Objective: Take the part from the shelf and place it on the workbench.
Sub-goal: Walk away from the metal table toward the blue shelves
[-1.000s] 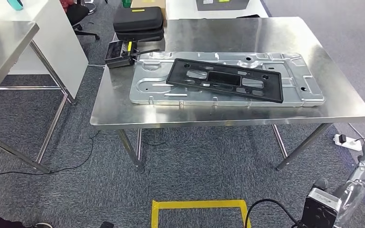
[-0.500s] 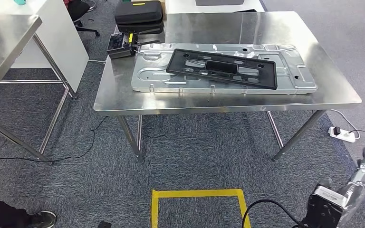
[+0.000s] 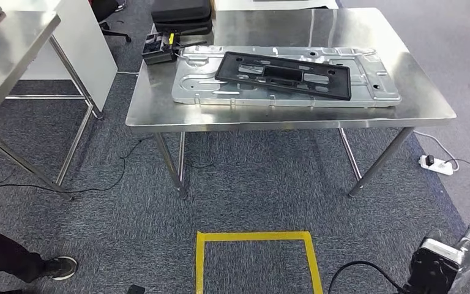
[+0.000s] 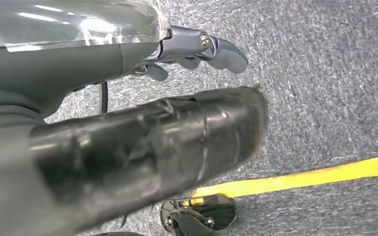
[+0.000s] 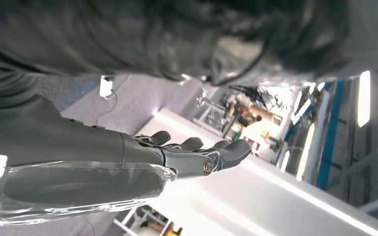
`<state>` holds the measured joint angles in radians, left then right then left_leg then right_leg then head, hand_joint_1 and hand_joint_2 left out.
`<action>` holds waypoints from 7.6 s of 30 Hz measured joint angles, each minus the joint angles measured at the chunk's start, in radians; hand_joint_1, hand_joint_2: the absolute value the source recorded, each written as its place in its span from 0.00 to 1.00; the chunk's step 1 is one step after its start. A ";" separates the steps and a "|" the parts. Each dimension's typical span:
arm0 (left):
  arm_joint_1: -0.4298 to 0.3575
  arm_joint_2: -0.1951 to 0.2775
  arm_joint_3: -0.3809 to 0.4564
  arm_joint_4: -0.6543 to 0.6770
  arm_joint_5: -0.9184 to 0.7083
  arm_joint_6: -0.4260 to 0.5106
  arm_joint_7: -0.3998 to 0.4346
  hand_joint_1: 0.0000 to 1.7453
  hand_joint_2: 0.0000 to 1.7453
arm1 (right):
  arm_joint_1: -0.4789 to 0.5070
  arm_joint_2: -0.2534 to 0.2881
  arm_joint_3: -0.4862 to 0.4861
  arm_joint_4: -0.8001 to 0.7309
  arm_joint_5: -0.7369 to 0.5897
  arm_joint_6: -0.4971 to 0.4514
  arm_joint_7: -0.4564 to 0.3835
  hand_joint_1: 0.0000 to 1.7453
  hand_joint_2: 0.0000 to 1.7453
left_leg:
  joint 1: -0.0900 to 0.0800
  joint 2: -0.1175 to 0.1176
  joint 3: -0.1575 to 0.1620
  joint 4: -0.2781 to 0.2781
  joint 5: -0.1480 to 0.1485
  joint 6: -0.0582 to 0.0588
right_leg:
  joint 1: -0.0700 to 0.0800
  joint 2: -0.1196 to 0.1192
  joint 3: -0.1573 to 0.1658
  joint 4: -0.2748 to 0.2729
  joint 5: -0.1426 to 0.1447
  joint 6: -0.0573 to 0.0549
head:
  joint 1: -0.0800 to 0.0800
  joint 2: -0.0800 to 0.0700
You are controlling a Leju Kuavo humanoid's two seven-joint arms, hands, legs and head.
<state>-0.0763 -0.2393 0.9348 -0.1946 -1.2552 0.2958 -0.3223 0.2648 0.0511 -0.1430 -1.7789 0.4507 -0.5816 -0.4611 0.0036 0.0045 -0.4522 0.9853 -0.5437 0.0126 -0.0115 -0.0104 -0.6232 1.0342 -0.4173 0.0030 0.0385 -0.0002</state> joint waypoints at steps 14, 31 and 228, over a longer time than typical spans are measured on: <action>0.000 -0.007 0.014 0.000 -0.002 -0.001 0.001 0.00 0.00 | -0.107 0.106 -0.344 0.344 -0.091 0.206 -0.118 0.00 0.00 | -0.004 0.009 -0.140 0.033 0.104 0.011 | 0.006 0.011 0.130 -0.017 -0.118 0.005 | 0.000 0.000; -0.003 -0.006 0.016 0.000 -0.010 -0.002 0.006 0.00 0.00 | -0.272 0.065 -0.679 1.089 -0.040 0.237 -0.116 0.00 0.00 | -0.009 -0.001 0.014 -0.018 -0.002 0.008 | 0.005 0.000 -0.008 -0.013 0.009 -0.004 | -0.001 0.000; 0.007 -0.005 0.048 0.000 -0.001 0.017 -0.010 0.00 0.00 | -0.300 0.144 -0.693 1.566 0.262 0.439 0.287 0.00 0.00 | 0.003 0.072 -0.044 0.003 0.026 0.006 | -0.007 -0.047 0.059 -0.018 -0.062 0.021 | 0.000 0.000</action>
<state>-0.0690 -0.2441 0.9829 -0.1949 -1.2558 0.3132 -0.3323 -0.0354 0.1949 -0.8362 -0.2132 0.7126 -0.1426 -0.1743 0.0063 0.0762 -0.4965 0.9883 -0.5180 0.0185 -0.0188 -0.0572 -0.5646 1.0163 -0.4797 0.0241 0.0386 -0.0001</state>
